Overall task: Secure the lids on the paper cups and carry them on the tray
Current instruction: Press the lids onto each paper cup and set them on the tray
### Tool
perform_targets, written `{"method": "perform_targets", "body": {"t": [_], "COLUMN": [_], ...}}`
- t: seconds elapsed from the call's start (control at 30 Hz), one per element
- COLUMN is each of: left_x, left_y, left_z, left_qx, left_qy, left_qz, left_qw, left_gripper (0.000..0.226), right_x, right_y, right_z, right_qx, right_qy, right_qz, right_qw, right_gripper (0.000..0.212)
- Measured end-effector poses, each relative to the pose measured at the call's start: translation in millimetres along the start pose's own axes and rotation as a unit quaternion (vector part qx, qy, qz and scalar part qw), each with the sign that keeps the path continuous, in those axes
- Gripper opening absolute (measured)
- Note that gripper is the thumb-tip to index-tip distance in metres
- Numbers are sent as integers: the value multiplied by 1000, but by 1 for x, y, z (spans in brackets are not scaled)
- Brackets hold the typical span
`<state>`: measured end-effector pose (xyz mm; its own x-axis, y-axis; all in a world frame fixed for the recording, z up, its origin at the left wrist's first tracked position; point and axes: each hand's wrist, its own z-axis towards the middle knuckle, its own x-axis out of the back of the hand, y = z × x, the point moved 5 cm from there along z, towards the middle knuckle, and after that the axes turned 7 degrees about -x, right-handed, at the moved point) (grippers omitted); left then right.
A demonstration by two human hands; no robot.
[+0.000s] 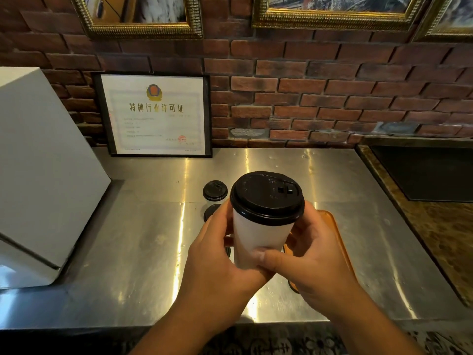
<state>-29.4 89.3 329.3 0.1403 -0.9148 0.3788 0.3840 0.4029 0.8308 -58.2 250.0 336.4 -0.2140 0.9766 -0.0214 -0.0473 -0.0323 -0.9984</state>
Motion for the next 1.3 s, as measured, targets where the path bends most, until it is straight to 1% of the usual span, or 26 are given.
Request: {"method": "perform_targets", "body": {"t": [0.07, 0.17, 0.27, 0.33, 0.5, 0.63, 0.77, 0.9, 0.97, 1.07, 1.17, 1.3], "left_x": [-1, -4, -5, -4, -4, -6, -5, -5, -5, -5, -6, -6], "left_y": [0, 1, 1, 2, 3, 4, 3, 2, 2, 2, 2, 2], "left_z": [0, 0, -1, -2, -3, -5, -8, -11, -11, -12, -14, -16], "left_qx": [0, -1, 4, 8, 12, 10, 20, 29, 24, 17, 15, 22], "left_qy": [-5, -18, -14, -9, -15, -17, -12, -2, -7, -10, -9, -8], "left_qz": [-2, -4, -3, -5, -21, -12, -17, -19, -19, -12, 2, -2], "left_qw": [1000, 1000, 1000, 1000, 1000, 1000, 1000, 999, 1000, 1000, 1000, 1000], "left_gripper": [92, 98, 99, 97, 98, 104, 102, 104, 103, 105, 110, 111], "right_x": [1, 2, 2, 1, -1, 1, 0, -3, -4, -4, -3, -3], "right_y": [-1, -2, -4, -5, -7, -6, -3, 1, 0, 0, 0, 0], "right_z": [-1, -1, -2, -2, -5, -6, -9, -9, -9, -11, -11, -12], "right_qx": [-3, -4, -10, -13, -20, -19, -21, -40, -43, -34, -27, -24], "right_qy": [5, 28, 40, 39, 20, 39, 49, 18, 5, 17, 35, 29], "right_qz": [-1, -8, -13, -8, -1, -19, -14, 6, 8, -5, -12, -2], "right_qw": [1000, 1000, 999, 999, 1000, 999, 999, 999, 999, 999, 999, 999], "right_gripper": [84, 83, 81, 79, 84, 85, 80, 84, 80, 75, 76, 77]}}
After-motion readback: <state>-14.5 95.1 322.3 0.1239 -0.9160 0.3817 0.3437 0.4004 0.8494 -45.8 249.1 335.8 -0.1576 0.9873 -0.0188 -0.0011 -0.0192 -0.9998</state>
